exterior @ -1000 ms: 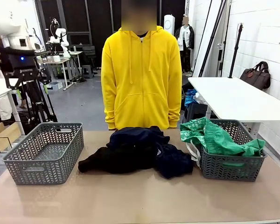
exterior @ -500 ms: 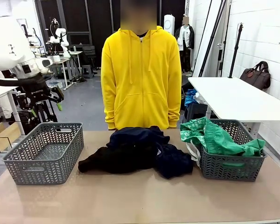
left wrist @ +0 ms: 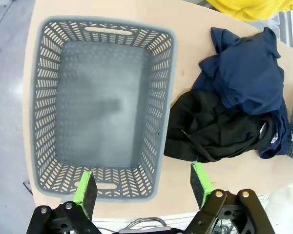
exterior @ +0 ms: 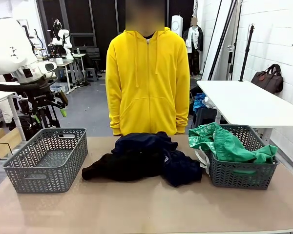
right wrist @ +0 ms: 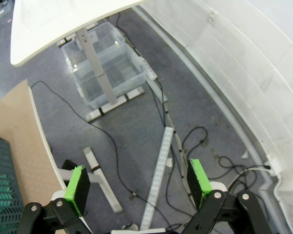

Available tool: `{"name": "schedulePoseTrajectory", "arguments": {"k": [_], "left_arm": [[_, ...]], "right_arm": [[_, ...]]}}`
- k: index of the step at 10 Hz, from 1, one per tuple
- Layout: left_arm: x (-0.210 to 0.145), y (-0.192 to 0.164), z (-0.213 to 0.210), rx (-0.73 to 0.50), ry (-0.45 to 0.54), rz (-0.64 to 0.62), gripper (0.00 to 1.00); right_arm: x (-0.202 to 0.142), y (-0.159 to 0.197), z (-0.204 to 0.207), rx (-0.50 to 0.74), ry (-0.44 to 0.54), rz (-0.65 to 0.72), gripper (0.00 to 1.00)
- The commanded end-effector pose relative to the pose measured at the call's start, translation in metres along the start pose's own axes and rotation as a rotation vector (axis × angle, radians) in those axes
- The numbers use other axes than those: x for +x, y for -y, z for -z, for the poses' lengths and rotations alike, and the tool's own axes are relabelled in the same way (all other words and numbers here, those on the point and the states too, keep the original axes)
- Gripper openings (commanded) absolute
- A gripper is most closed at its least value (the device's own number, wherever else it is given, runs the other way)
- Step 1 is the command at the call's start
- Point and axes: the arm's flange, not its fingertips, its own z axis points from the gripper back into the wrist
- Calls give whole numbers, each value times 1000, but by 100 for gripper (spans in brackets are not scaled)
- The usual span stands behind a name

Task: Sort the tops and bottoms.
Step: Lift clothes from the center of the table with your right hand.

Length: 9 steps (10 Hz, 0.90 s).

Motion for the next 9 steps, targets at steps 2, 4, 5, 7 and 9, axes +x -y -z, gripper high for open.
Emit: {"name": "schedulePoseTrajectory", "arguments": {"k": [2,4,5,7,9], "left_arm": [[-1,1,-1,13,13,-21,100],[-1,1,-1,13,13,-21,100],[-1,1,-1,13,13,-21,100],[-1,1,-1,13,13,-21,100],[-1,1,-1,13,13,-21,100]], "right_arm": [[40,-72,-70,156,133,-209,100],[68,-142,-117,257,288,-306,100],[75,-177,-133,327,308,-320,100],[62,-250,-165,478,290,-409,100],[-7,-373,-158,692,51,-705,100]]}}
